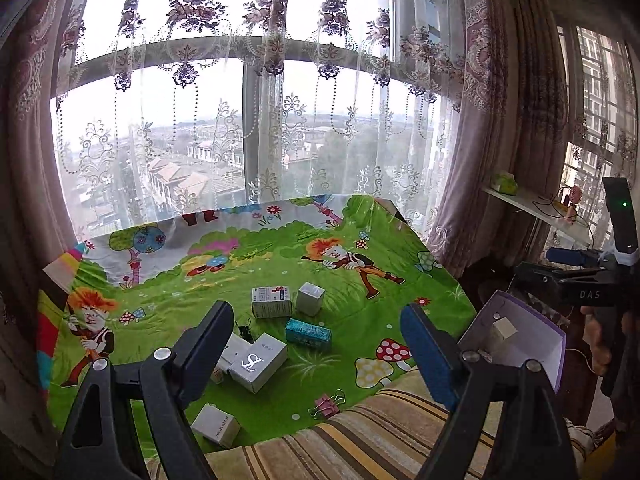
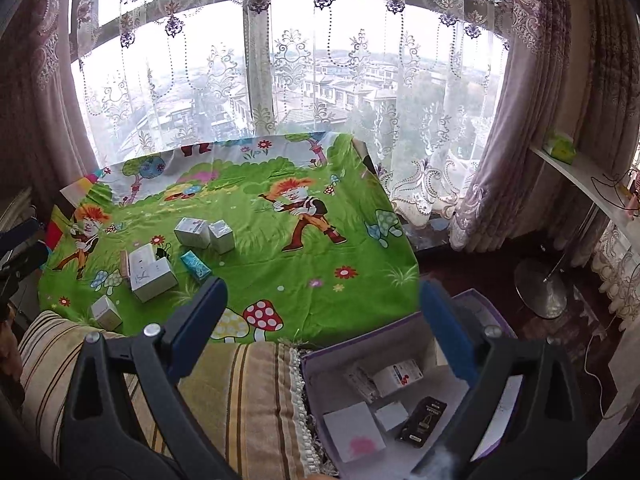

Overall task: Organize rigid objects
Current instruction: 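Move both open tools back over the boxes on the tablecloth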

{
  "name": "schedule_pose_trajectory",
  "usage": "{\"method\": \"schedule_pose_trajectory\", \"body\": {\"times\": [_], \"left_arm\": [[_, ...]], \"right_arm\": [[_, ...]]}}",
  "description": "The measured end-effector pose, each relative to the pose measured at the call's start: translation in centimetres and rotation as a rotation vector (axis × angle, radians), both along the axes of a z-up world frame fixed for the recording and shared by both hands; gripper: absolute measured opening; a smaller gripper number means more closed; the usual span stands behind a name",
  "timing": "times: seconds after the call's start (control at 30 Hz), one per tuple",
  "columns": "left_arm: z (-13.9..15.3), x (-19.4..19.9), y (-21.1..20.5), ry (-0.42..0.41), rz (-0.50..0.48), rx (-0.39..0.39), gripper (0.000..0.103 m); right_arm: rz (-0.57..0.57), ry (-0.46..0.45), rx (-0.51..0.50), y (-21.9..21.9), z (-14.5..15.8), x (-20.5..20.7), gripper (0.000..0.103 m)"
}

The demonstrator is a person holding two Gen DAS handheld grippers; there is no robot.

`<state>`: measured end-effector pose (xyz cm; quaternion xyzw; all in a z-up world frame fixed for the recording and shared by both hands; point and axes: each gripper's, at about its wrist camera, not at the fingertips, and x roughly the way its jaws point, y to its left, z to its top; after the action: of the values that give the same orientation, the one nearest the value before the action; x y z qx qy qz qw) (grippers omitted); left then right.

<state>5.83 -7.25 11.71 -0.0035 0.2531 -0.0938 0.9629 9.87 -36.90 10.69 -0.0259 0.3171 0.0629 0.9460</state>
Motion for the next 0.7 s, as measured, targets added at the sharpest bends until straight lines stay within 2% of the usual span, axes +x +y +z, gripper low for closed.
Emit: {"method": "schedule_pose_trajectory", "body": {"times": [0.23,0.47,0.6,0.7], "left_arm": [[-0.3,3.0,2.9,0.09,0.057,0.034,0.086],[-1.5,6.3,6.8,0.186,0.139,-0.035,0.086],[-2.9,8.4,9.7,0.281,0.225,-0.136,0.086],[-4.4,9.0,10.7,0.318,0.257,-0.192,0.086]], "right_arm": [[0.088,0.02,-0.007,4.5,0.6,2.9,0.098],[0.169,0.069,-0.044,8.9,-0.8,5.6,0.098],[0.193,0.105,-0.059,11.1,-1.8,7.6,0.098],[0.209,0.136,-0.077,13.0,-2.7,9.5,0.098]]}}
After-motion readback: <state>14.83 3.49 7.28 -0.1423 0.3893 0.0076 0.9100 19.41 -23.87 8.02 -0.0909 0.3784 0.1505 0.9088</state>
